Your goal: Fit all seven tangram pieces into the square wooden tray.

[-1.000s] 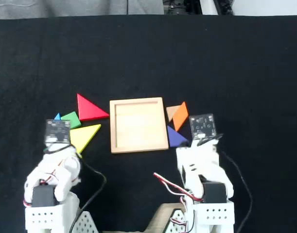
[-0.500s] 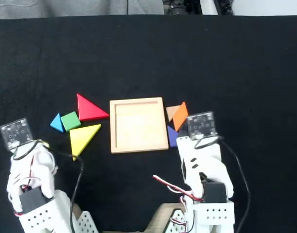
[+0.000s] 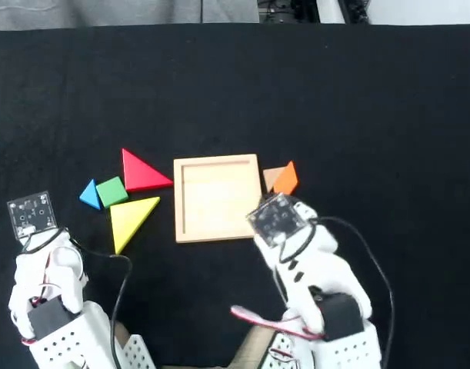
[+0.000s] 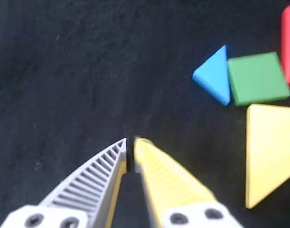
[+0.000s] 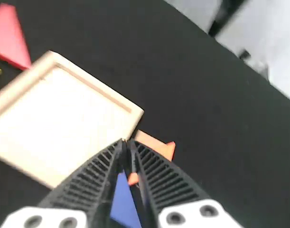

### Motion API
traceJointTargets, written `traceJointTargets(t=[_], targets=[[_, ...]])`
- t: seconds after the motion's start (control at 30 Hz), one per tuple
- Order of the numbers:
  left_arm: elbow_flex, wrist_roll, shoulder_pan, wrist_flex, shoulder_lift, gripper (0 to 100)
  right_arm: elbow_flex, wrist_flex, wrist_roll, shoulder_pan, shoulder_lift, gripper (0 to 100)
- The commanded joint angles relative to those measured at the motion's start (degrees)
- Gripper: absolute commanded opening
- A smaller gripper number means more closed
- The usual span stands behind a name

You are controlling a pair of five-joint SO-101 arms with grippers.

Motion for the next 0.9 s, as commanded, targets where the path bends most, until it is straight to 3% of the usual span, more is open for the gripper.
traceJointTargets(t=[0.0, 0.27, 0.53, 0.87], targets=[[-0.22, -0.09, -2.07, 0.79, 0.0, 14, -7.96, 2.46, -3.43, -5.63, 1.36, 1.2], [-1.19, 4.92, -7.43, 0.88, 0.0, 15, -23.96, 1.58, -4.31, -14.95, 32.75, 1.2], [-0.84, 4.84, -5.85, 1.14, 0.0, 15, -51.56, 1.85, -10.81, -15.82, 69.67, 1.2], [0.04, 4.66, -3.82, 0.88, 0.0, 15, -73.54, 3.16, -11.52, -25.23, 100.53, 5.0]])
